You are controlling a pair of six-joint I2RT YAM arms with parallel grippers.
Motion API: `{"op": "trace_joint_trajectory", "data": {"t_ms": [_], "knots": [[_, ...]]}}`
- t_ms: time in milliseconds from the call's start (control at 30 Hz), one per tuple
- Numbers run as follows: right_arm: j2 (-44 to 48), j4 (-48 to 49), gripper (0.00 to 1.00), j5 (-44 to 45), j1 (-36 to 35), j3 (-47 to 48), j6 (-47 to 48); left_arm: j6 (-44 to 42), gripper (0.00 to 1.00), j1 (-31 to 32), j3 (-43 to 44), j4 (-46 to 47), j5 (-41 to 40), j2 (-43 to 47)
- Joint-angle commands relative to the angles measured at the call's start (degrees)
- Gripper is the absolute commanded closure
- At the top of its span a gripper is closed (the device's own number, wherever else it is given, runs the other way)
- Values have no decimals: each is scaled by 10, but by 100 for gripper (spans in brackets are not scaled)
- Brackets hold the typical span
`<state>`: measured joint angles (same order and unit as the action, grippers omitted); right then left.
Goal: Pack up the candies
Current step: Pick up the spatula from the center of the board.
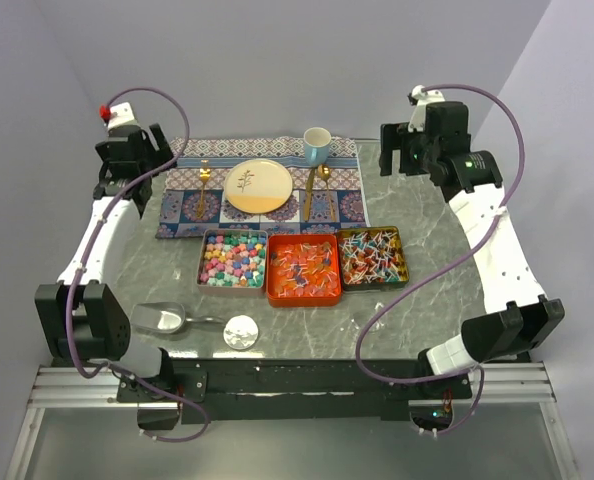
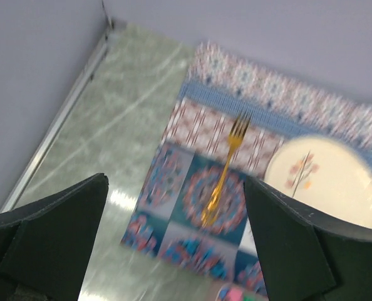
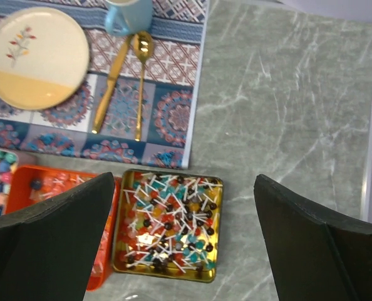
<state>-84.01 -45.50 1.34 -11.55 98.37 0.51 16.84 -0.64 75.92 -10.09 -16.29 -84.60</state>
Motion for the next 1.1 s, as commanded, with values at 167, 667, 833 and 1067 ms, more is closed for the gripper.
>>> {"op": "trace_joint_trajectory", "data": {"t_ms": [167, 667, 833, 1067], "knots": [[-36, -35, 0, -157, -34, 121, 79, -106, 3, -72, 57, -243, 195, 29], [-36, -67, 0, -189, -174, 67, 157, -351, 9, -272, -132, -397, 476, 155], [-11, 34, 0, -233, -181, -3, 182, -718, 5, -295, -167, -501, 484, 152], [-54, 23, 0, -244, -182, 25, 161, -1025, 20, -327, -105, -630, 522, 40]]}}
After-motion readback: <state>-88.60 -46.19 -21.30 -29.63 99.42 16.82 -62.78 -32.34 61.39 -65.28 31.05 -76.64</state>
